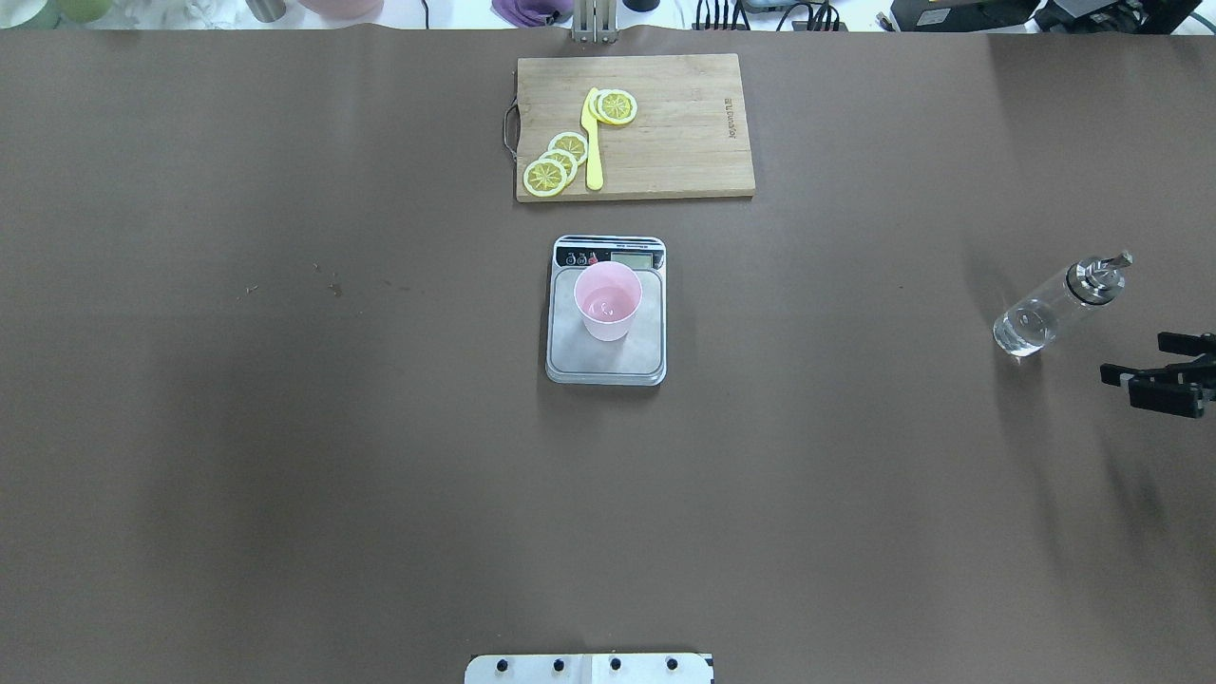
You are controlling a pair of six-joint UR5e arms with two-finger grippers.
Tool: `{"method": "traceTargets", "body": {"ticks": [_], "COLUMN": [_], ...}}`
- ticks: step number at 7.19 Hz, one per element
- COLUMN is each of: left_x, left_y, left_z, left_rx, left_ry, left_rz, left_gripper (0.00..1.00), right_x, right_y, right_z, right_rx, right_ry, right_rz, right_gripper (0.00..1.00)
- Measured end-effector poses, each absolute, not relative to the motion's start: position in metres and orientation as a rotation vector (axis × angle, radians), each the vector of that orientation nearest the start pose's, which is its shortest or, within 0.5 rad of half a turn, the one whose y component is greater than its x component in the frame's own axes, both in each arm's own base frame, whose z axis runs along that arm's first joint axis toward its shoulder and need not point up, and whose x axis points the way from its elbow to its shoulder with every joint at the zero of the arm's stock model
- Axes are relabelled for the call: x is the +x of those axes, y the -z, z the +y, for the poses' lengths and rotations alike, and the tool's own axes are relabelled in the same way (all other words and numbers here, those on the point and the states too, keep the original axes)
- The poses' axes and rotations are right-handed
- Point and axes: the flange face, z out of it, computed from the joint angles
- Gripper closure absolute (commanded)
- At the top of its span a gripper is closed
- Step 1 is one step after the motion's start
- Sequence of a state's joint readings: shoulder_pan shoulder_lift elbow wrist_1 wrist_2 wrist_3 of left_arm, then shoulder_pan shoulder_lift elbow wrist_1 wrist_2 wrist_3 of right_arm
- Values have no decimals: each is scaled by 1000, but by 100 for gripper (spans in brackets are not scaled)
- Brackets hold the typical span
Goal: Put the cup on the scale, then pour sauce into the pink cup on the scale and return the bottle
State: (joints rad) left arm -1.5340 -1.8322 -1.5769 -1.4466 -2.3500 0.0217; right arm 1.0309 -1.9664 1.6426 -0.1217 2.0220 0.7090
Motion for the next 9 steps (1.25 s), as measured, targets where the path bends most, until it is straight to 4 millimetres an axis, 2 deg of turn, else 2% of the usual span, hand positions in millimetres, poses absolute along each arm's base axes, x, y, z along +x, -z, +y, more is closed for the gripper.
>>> {"method": "traceTargets", "body": {"ticks": [1, 2, 4, 5, 6, 7, 8, 9], "left_x": [-41, -41, -41, -41, -41, -41, -40, -40], "left_y": [-526, -526, -527, -526, -526, -529, -534, -541], "left_z": [-599, -598, -598, -598, -598, -598, -598, -598], "left_rx": [129, 129, 122, 118, 114, 108, 96, 80], "left_ry": [-111, -110, -93, -80, -73, -69, -62, -54], "left_rz": [779, 779, 781, 782, 782, 782, 783, 783], "left_gripper": [2, 2, 2, 2, 2, 2, 2, 2], "right_x": [-61, -34, 5, 21, 31, 36, 36, 36], "right_y": [-653, -674, -687, -680, -662, -645, -636, -637], "right_z": [-343, -368, -422, -456, -490, -511, -521, -522], "right_rx": [592, 515, 395, 316, 213, 123, 57, 22], "right_ry": [31, -58, -154, -186, -233, -275, -295, -276], "right_rz": [-975, -970, -908, -877, -863, -848, -831, -816], "right_gripper": [0, 0, 0, 0, 0, 0, 0, 0]}}
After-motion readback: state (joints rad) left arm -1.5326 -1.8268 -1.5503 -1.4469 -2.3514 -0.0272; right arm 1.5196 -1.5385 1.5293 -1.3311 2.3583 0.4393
